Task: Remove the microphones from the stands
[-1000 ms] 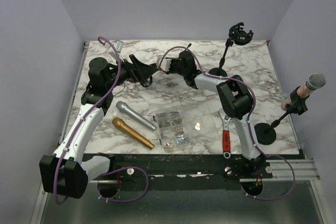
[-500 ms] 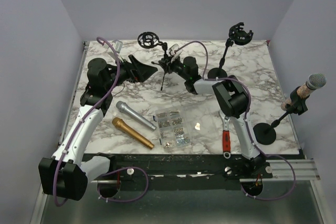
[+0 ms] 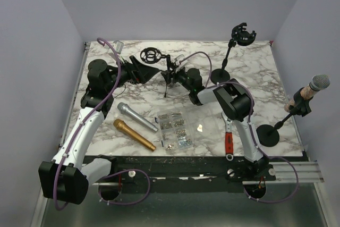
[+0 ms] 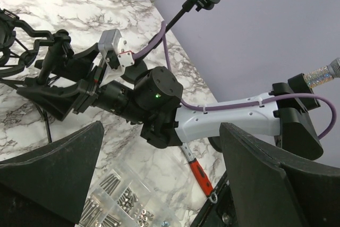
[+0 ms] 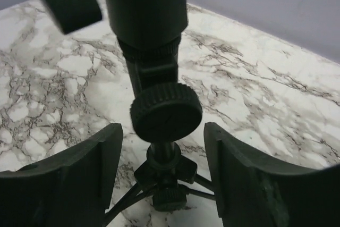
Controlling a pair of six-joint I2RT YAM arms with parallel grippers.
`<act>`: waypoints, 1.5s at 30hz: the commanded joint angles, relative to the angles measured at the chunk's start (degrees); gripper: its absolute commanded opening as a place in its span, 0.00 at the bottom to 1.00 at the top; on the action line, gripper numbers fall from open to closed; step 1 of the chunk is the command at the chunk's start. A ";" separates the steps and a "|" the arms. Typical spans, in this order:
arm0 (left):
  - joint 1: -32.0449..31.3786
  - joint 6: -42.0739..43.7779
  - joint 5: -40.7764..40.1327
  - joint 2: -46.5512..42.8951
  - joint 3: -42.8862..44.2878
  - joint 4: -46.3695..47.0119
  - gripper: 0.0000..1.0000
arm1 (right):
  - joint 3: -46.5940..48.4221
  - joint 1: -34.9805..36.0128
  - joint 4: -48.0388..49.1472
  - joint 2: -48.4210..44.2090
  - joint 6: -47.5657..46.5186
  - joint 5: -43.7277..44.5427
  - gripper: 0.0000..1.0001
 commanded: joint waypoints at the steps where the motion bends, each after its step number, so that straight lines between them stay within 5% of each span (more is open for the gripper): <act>1: 0.33 1.07 0.20 -0.73 -0.08 -0.10 0.93 | -2.51 1.57 -6.47 -8.00 -4.90 6.97 0.82; 2: 0.30 1.07 0.20 -0.67 -0.01 -0.11 0.93 | -3.38 1.57 -7.91 -9.64 -5.13 7.32 0.97; 3: 0.30 1.20 0.19 -0.60 0.01 -0.15 0.93 | -4.08 1.57 -9.79 -11.05 -5.17 7.98 1.00; 16: 0.28 2.56 -0.12 -1.71 0.63 -1.33 0.93 | -20.76 1.68 -37.42 -41.34 2.13 19.03 1.00; 24: -2.18 6.86 -1.81 -3.82 2.03 -2.71 0.93 | -10.51 0.14 -66.73 -55.65 14.27 26.38 1.00; 30: -7.39 9.25 -7.70 -5.34 9.21 -10.91 0.94 | -1.70 -12.98 -77.93 -57.82 23.16 13.03 1.00; 37: -8.67 13.29 -10.48 -4.43 19.20 -14.49 0.94 | 0.04 -24.45 -76.35 -58.38 35.25 4.39 1.00; 45: -9.19 21.80 -10.16 -6.85 10.46 -9.24 0.94 | -1.30 -28.69 -71.50 -56.14 49.24 4.00 1.00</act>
